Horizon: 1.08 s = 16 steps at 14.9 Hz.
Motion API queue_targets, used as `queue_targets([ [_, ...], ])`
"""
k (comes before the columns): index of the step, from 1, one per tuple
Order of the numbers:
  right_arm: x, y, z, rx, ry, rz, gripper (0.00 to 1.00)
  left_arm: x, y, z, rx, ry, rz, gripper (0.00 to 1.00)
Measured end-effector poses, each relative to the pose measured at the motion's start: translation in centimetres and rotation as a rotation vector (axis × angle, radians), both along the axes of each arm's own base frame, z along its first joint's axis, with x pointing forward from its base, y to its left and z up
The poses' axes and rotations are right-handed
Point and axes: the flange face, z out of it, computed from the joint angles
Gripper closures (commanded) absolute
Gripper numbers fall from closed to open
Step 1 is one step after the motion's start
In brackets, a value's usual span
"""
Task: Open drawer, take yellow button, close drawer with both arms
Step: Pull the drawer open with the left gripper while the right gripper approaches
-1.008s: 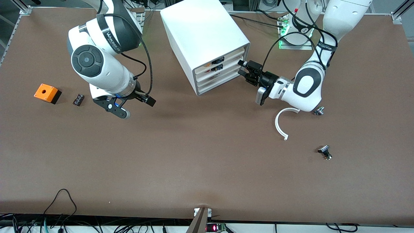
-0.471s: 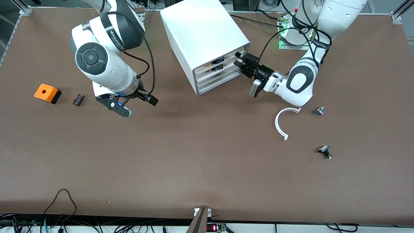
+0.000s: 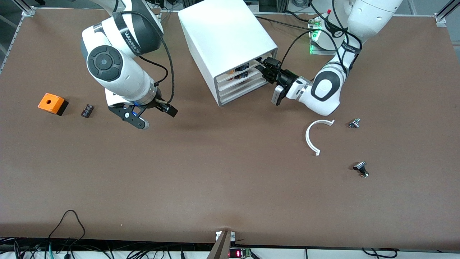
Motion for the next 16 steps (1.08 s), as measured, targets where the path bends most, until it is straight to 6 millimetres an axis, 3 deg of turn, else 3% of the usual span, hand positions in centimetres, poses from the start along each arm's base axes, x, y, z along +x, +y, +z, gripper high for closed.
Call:
queue_targets([
  [1,0.0,0.0,0.1,0.000,-0.001,-0.001,0.00,-0.1,-0.2,-0.1,0.006,-0.006,-0.001,1.00],
  [4,0.1,0.0,0.4,0.003,-0.007,-0.009,0.00,-0.2,-0.5,-0.1,0.009,-0.014,-0.003,1.00],
  [9,0.7,0.2,2.6,0.019,-0.049,-0.052,0.00,0.5,-0.1,0.1,0.008,-0.026,0.006,1.00],
  [11,0.8,0.3,2.9,0.021,-0.055,-0.063,0.00,2.2,1.2,0.6,0.026,-0.056,0.013,1.00],
  [16,0.5,1.9,4.0,0.028,-0.075,-0.120,0.00,9.0,6.7,0.8,0.063,-0.115,0.061,1.00],
])
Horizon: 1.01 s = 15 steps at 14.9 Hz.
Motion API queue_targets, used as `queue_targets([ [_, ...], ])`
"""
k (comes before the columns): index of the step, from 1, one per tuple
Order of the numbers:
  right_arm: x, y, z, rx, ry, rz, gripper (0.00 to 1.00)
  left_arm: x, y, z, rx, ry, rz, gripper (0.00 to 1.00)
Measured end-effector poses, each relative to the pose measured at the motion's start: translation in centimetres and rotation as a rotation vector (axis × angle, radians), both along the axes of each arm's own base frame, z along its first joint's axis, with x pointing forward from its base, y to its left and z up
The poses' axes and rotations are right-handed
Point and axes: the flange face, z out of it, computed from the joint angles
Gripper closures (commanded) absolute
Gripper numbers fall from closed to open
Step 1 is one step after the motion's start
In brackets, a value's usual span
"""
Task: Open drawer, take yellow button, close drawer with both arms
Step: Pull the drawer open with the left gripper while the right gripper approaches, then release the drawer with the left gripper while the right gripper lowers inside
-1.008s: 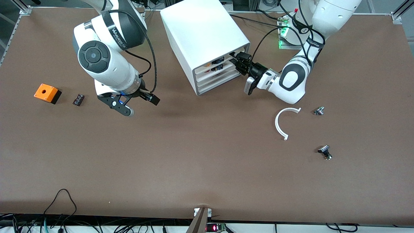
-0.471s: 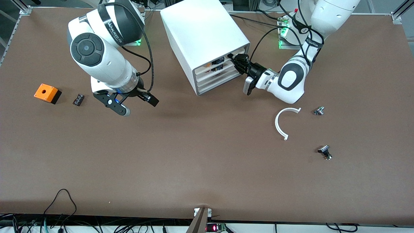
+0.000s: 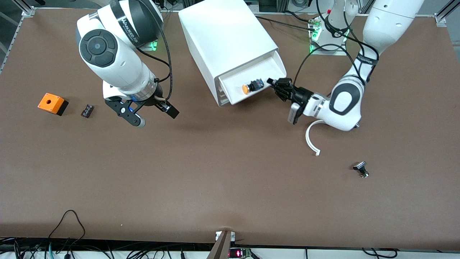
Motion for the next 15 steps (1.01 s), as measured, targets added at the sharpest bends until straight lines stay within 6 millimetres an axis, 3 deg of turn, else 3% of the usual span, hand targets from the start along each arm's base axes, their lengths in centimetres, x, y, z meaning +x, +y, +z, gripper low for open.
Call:
queue_targets([
  [2,-0.1,1.6,0.6,0.010,-0.012,-0.037,0.00,1.4,0.6,-0.3,0.005,0.000,0.002,1.00],
  [5,-0.8,5.9,1.4,0.030,-0.031,-0.114,0.00,2.8,0.7,0.2,0.021,0.001,0.008,1.00],
  [6,-1.1,7.4,1.5,0.037,-0.036,-0.144,0.00,3.0,0.8,0.4,0.026,0.001,0.010,0.11],
  [7,-1.3,8.9,1.5,0.045,-0.040,-0.177,0.00,3.2,0.9,0.5,0.032,0.001,0.010,0.00],
  [11,-2.2,14.6,1.0,0.089,-0.057,-0.270,0.00,3.8,2.0,0.7,0.068,0.042,0.035,0.00],
  [15,-3.5,18.9,-0.3,0.143,-0.083,-0.307,0.00,6.6,4.4,4.1,0.171,0.116,0.026,0.00],
])
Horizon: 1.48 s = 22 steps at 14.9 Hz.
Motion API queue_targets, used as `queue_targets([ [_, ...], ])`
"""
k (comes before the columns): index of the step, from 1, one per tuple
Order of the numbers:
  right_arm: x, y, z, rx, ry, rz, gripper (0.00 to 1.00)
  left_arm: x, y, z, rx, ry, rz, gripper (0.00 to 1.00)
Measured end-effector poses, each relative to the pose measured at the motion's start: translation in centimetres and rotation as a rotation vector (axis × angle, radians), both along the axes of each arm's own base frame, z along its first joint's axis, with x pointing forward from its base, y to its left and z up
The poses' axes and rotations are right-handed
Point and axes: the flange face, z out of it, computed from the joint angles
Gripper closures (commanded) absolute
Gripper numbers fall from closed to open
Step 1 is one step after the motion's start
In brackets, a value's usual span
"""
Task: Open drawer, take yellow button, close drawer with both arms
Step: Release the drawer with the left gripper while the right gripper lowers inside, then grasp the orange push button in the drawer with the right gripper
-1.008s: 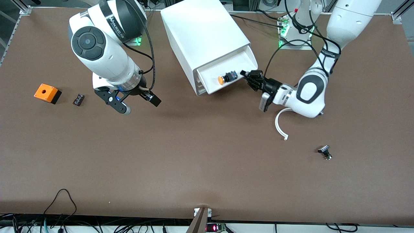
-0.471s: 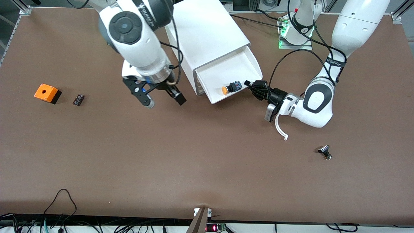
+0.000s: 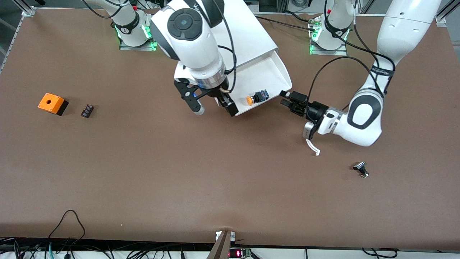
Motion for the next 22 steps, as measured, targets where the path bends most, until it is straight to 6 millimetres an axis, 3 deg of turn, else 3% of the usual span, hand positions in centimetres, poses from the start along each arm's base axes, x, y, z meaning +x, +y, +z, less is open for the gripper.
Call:
queue_targets([
  [4,-1.9,3.9,-2.5,0.022,0.002,-0.016,0.00,3.0,2.6,4.7,0.195,0.089,0.034,0.00],
  [8,-3.6,7.4,-6.2,0.041,0.010,-0.038,0.00,5.0,3.3,9.5,0.517,0.159,0.080,0.00],
  [12,-4.0,8.8,-8.8,0.047,0.017,-0.053,0.00,6.7,4.1,13.4,0.796,0.056,0.101,0.00],
  [15,-4.7,9.8,-10.6,0.045,0.027,-0.065,0.02,7.9,5.7,15.0,0.949,-0.052,0.120,0.00],
  [18,-5.3,10.4,-11.3,0.039,0.038,-0.068,0.22,8.9,6.7,16.0,1.086,-0.166,0.133,0.00],
  [22,-5.6,10.6,-10.9,0.047,0.054,-0.070,0.61,9.8,6.3,18.2,1.197,-0.287,0.129,0.00],
])
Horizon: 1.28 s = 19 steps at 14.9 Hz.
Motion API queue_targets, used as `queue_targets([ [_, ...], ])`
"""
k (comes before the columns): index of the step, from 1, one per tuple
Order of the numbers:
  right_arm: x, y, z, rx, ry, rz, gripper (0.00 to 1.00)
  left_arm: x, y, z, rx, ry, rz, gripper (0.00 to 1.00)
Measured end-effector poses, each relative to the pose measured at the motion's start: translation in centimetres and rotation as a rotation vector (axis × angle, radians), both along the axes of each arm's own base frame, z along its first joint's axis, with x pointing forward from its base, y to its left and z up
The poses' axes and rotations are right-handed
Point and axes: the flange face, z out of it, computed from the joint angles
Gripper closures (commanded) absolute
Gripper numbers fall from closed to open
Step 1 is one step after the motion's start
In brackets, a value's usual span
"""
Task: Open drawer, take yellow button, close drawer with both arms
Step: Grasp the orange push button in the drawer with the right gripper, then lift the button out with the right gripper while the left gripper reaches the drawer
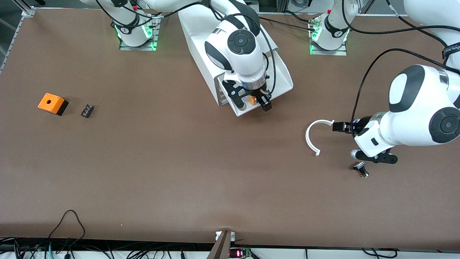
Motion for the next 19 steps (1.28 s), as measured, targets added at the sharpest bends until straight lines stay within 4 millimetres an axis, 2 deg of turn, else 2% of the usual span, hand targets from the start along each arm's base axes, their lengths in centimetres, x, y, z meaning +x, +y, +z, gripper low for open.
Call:
queue_targets([
  [4,-0.8,0.6,0.4,-0.003,0.005,0.014,0.97,0.3,0.6,-0.2,0.012,-0.004,0.007,0.00],
  [5,-1.0,0.7,0.4,-0.003,0.004,0.017,1.00,0.3,0.6,-0.3,0.012,-0.001,0.008,0.00],
  [11,-1.5,0.8,1.3,-0.013,0.012,0.026,1.00,0.4,0.5,-0.6,0.022,0.005,0.046,0.00],
  [16,-1.2,-0.5,6.4,0.009,-0.020,0.025,1.00,0.3,0.1,-0.6,0.030,0.007,0.077,0.00],
  [19,0.8,-3.7,9.5,-0.005,-0.048,0.090,1.00,0.2,-0.6,-0.6,0.038,0.010,0.094,0.01],
])
